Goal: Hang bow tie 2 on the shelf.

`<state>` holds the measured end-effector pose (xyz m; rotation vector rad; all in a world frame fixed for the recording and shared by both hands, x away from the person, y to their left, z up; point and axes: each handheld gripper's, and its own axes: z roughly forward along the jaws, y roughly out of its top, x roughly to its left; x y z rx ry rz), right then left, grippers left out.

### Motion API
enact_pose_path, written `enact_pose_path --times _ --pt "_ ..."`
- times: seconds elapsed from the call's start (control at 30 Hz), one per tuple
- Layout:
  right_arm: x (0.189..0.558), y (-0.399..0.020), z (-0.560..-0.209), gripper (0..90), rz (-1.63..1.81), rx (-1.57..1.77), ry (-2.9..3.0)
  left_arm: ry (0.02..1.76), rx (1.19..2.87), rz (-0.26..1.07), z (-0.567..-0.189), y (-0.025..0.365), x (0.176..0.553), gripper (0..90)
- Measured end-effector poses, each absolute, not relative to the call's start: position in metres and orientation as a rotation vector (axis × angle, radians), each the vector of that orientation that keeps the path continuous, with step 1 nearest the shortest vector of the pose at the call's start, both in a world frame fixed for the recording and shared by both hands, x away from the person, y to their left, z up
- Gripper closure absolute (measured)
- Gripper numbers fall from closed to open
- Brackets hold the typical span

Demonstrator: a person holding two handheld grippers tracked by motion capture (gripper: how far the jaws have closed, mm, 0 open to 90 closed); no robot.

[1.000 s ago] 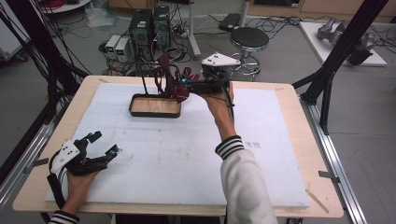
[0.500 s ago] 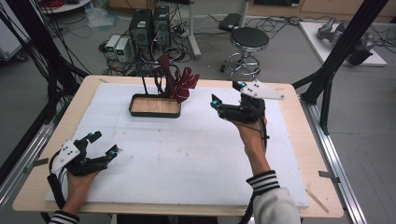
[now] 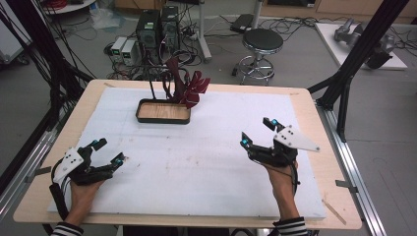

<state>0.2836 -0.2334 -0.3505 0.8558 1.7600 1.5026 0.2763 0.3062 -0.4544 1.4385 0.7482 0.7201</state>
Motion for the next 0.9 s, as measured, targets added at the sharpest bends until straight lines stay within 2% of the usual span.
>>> enact_pose_path --times 0.43,0.67,0.9 --pt "0.253 -0.261 -0.412 14.6 1.606 0.902 1.598 0.744 1.435 0.727 -0.455 0.306 0.276 14.6" --pt "0.249 -0.259 -0.443 13.7 1.627 0.908 1.565 0.743 1.433 0.729 -0.455 0.306 0.275 14.6" --pt "0.253 -0.251 -0.454 13.0 1.602 0.913 1.626 0.745 1.434 0.727 -0.455 0.306 0.276 14.6"
